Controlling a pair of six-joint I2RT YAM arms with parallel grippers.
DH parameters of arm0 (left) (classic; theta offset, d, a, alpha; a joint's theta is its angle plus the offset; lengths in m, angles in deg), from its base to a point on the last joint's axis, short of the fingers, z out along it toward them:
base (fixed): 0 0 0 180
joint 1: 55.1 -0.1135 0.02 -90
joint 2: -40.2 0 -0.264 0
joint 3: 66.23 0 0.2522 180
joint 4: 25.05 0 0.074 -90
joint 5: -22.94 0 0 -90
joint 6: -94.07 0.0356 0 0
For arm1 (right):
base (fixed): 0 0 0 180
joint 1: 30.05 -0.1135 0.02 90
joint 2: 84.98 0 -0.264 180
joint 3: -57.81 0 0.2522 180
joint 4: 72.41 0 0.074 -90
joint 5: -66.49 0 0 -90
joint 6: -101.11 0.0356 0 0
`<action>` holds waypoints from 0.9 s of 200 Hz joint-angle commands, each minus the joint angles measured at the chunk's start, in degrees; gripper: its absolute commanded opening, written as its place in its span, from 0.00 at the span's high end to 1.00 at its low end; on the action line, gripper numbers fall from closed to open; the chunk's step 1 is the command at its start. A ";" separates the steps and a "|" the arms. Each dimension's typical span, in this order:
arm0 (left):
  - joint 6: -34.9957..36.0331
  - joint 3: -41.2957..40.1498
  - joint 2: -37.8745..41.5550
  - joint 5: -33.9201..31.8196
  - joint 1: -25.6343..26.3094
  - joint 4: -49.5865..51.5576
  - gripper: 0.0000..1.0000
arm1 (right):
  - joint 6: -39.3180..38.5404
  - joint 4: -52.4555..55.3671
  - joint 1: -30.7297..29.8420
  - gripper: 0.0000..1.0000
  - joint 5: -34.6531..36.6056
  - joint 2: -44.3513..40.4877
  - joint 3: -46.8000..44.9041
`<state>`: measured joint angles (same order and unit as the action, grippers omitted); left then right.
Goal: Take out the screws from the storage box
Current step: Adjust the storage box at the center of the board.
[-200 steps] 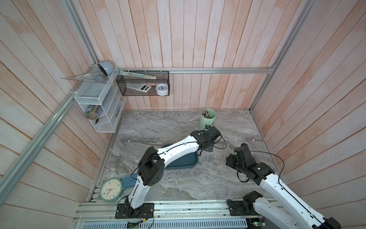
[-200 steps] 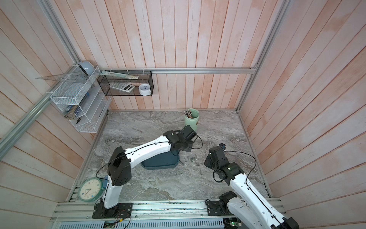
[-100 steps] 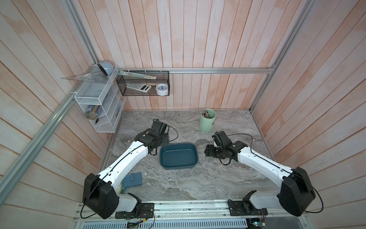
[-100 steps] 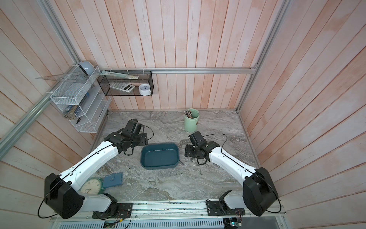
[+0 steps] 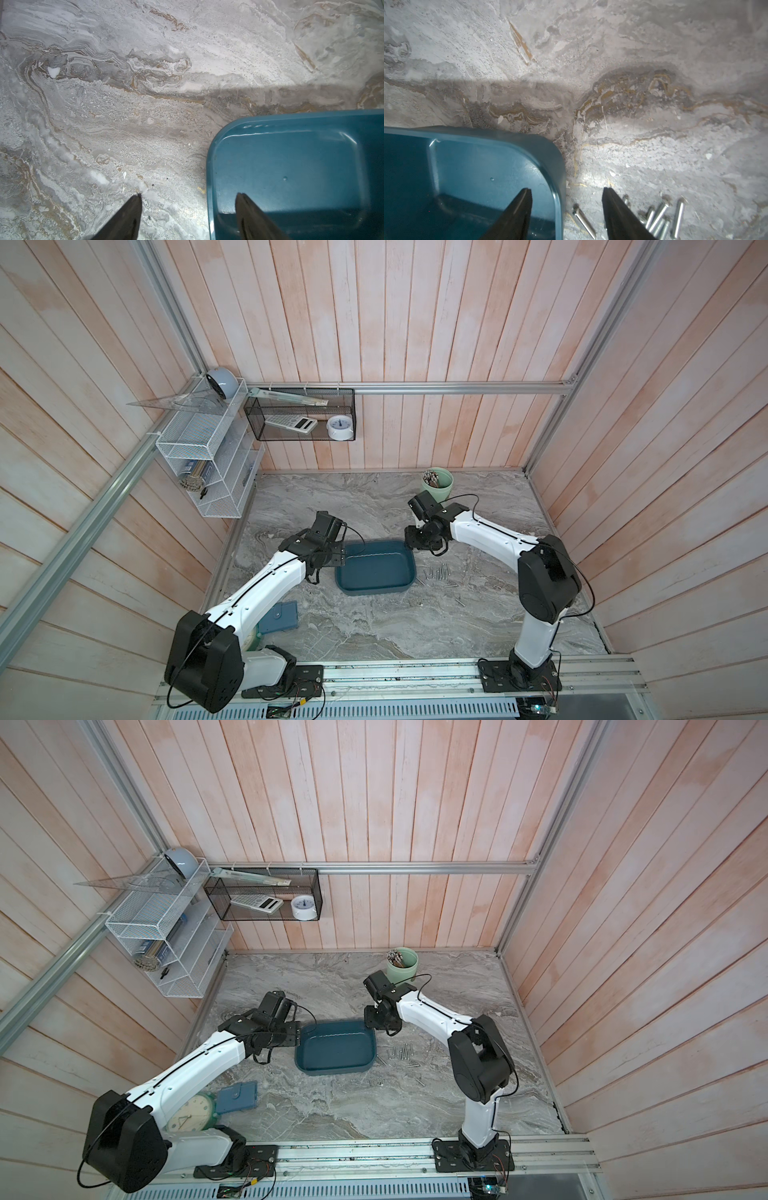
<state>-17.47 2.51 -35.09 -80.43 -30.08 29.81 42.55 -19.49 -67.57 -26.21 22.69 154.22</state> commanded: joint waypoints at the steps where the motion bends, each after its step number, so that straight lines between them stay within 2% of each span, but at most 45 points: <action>1: 1.60 1.66 -0.43 -1.23 -0.14 -0.06 0.24 | -2.30 6.56 -0.93 0.43 -1.28 3.44 4.03; 32: 1.33 1.44 0.27 -3.26 -0.18 0.25 0.24 | -4.08 12.54 -1.83 0.51 -2.21 8.94 10.41; 70: 1.15 1.40 0.63 -3.42 -0.15 0.04 0.24 | -3.94 12.85 -2.74 0.58 -2.05 11.32 11.86; 108: 1.11 1.44 1.12 -4.50 -0.26 0.21 0.24 | -3.84 17.36 -2.74 0.87 -3.16 14.51 16.33; 123: 1.32 1.53 1.85 -6.15 -0.39 0.15 0.24 | -4.00 19.36 -2.64 0.94 -4.30 14.95 17.85; 135: 1.43 1.53 2.83 -7.90 -0.41 -0.03 0.24 | -4.18 20.34 -2.30 1.00 -7.19 15.10 18.71; 180: 2.28 -1.92 13.30 -16.73 -0.59 -4.66 0.24 | -4.68 16.09 0.59 1.00 -26.85 14.09 13.86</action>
<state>-16.46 2.43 -27.94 -90.75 -30.35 29.20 38.42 -2.42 -68.48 -39.78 37.01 170.77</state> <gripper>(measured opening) 0.763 0.116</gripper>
